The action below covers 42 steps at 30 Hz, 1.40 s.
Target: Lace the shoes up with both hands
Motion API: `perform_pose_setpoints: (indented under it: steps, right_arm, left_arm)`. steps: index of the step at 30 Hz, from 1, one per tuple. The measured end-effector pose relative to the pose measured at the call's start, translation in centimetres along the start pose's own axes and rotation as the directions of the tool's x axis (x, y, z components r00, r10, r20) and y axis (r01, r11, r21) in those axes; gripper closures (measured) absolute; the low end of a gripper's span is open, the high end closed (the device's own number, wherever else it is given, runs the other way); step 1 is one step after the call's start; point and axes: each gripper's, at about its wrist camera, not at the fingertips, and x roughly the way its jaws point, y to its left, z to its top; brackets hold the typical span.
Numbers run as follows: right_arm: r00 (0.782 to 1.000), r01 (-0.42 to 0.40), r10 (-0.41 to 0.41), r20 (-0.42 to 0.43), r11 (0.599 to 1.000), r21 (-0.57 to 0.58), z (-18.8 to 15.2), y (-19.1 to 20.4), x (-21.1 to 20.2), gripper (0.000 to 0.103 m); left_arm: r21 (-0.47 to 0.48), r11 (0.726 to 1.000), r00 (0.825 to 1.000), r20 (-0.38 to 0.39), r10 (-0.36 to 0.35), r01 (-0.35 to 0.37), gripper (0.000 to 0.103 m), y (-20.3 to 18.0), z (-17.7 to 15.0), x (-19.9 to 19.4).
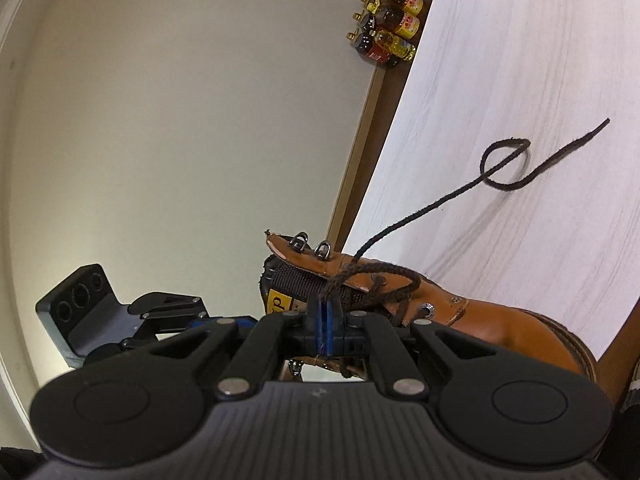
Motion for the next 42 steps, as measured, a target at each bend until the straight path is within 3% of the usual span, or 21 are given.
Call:
perform_pose_setpoints:
  steps: [3,6,10,14,16,20,24,30,33,36,40,42]
  right_arm:
    - [0.999,-0.039,0.039,0.0,0.999,0.033,-0.4,0.0,-0.5,0.1]
    - [0.998,-0.063,0.063,-0.004,0.996,0.056,-0.7,0.2,-0.8,0.1]
    - [0.997,-0.072,0.072,-0.009,0.996,0.059,-0.9,0.5,-0.9,0.1]
    - [0.996,-0.091,0.092,-0.015,0.994,0.064,-1.0,1.0,-1.2,0.1]
    - [0.995,-0.096,0.098,-0.023,0.993,0.064,-1.1,1.1,-1.1,0.1]
    - [0.994,-0.1,0.103,-0.031,0.993,0.067,-1.2,1.2,-1.1,0.099]
    - [0.996,-0.084,0.088,-0.027,0.991,0.106,-1.6,0.9,-1.1,0.087]
    - [0.991,-0.123,0.131,-0.024,0.969,0.216,-3.1,0.3,-0.5,0.081]
    - [0.99,-0.128,0.137,-0.022,0.964,0.234,-3.7,0.2,0.0,0.082]
    - [0.992,-0.118,0.126,-0.021,0.968,0.223,-4.1,0.6,0.1,0.099]
    - [0.996,-0.078,0.084,-0.027,0.98,0.185,-4.1,1.0,-0.4,0.1]
    - [0.999,-0.054,0.055,0.0,0.985,0.166,-3.6,1.2,-1.1,0.1]
  left_arm:
    - [0.068,0.998,1.0,0.008,-0.003,0.002,0.094,-1.4,0.1,-0.2]
    - [0.214,0.976,0.998,-0.044,0.04,-0.029,0.088,-3.6,-0.3,1.2]
    - [0.256,0.967,0.997,-0.062,0.038,-0.021,0.088,-4.7,-0.5,2.3]
    - [0.25,0.968,0.998,-0.062,0.03,-0.013,0.088,-5.2,-0.6,3.0]
    - [0.207,0.978,0.998,-0.059,0.025,-0.013,0.1,-5.0,-0.6,3.1]
    - [0.156,0.988,0.999,-0.037,0.024,-0.018,0.101,-4.7,-0.6,3.0]
    - [0.145,0.989,0.999,-0.036,0.027,-0.022,0.101,-4.6,-0.6,2.9]
    - [0.142,0.99,0.999,-0.039,0.012,-0.006,0.101,-4.9,-0.7,3.2]
    - [0.147,0.989,0.999,-0.042,0.0,0.006,0.101,-5.0,-0.8,3.3]
    - [0.144,0.989,0.999,-0.043,-0.005,0.011,0.101,-5.1,-0.9,3.5]
    - [0.141,0.99,0.999,-0.047,-0.007,0.013,0.1,-5.1,-1.0,3.3]
    - [0.138,0.99,1.0,-0.012,0.022,-0.021,0.096,-4.6,-0.8,2.2]
